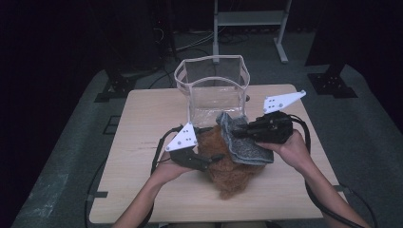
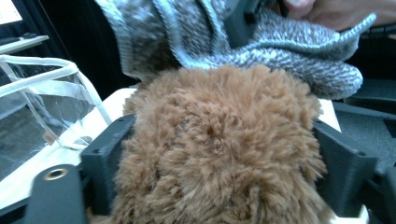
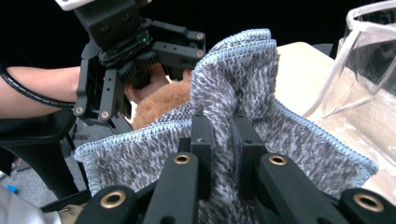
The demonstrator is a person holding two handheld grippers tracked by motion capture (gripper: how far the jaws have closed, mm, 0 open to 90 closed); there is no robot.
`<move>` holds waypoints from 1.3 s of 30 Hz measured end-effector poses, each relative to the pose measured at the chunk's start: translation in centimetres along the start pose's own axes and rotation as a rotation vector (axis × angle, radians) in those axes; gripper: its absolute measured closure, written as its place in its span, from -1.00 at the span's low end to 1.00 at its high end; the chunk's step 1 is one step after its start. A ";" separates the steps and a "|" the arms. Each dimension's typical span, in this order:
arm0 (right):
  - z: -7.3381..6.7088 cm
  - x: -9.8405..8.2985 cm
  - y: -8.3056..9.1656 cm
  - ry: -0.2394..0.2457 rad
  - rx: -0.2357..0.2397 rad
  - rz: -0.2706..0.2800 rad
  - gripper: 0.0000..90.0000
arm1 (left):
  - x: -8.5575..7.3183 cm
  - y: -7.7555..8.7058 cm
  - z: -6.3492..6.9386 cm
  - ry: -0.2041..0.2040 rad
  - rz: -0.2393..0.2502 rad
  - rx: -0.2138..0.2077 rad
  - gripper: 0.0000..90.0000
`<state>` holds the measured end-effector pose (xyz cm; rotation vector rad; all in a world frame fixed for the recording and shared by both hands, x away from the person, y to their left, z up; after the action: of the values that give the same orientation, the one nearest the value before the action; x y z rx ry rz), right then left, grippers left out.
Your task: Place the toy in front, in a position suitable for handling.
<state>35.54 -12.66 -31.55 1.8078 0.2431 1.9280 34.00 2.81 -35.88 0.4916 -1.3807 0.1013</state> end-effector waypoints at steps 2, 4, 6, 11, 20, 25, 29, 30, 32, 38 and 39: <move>-0.1 -0.2 -0.1 0.005 -0.004 -0.007 0.81 | 0.1 0.0 -0.2 0.024 0.008 0.002 -0.80; -0.3 -0.3 -0.2 0.008 -0.002 -0.005 0.81 | -0.1 -0.1 -0.5 0.055 0.001 0.011 -0.88; -0.4 -0.3 -0.4 0.019 -0.008 -0.017 0.81 | -0.3 -0.1 -0.7 0.080 -0.005 0.007 -0.91; -0.4 -1.1 -0.3 0.028 -0.028 -0.056 0.81 | -0.3 -0.1 -0.6 0.072 0.000 0.004 -0.84; -0.7 -1.3 -0.7 0.029 -0.015 -0.074 0.81 | -1.4 1.2 -1.2 0.106 0.035 -0.032 -0.32; -0.5 0.8 0.4 0.039 -0.018 -0.031 0.81 | -0.2 0.5 -0.6 0.064 0.030 -0.005 -0.22; -1.1 2.9 -0.2 0.083 0.009 -0.043 0.81 | 0.8 -0.9 0.3 0.028 0.015 -0.016 -0.22; -1.1 3.2 -0.5 0.089 0.013 -0.055 0.81 | 1.0 -1.3 0.6 0.018 0.009 -0.019 -0.23; -1.0 3.3 -0.8 0.098 0.008 -0.085 0.81 | 1.4 -2.1 0.9 0.011 0.001 -0.021 -0.30; -0.1 -0.2 0.3 0.028 -0.033 -0.153 0.82 | 1.5 -3.4 0.8 0.047 -0.024 -0.011 -0.82; 0.0 -0.6 0.6 0.018 -0.039 -0.143 0.82 | 1.4 -3.4 0.8 0.052 -0.023 -0.013 -0.85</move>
<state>35.40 -13.43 -31.82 1.7012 0.3302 1.8374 34.74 -0.88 -35.37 0.4905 -1.3241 0.0859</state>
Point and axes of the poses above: each handheld gripper's, and its own axes: y roughly backward along the jaws, x roughly out of its top, z roughly to its right, the point moved 7 cm from there along -y, roughly forward along the jaws, and after that the axes turned 15 degrees about y, right-handed, at the moved point
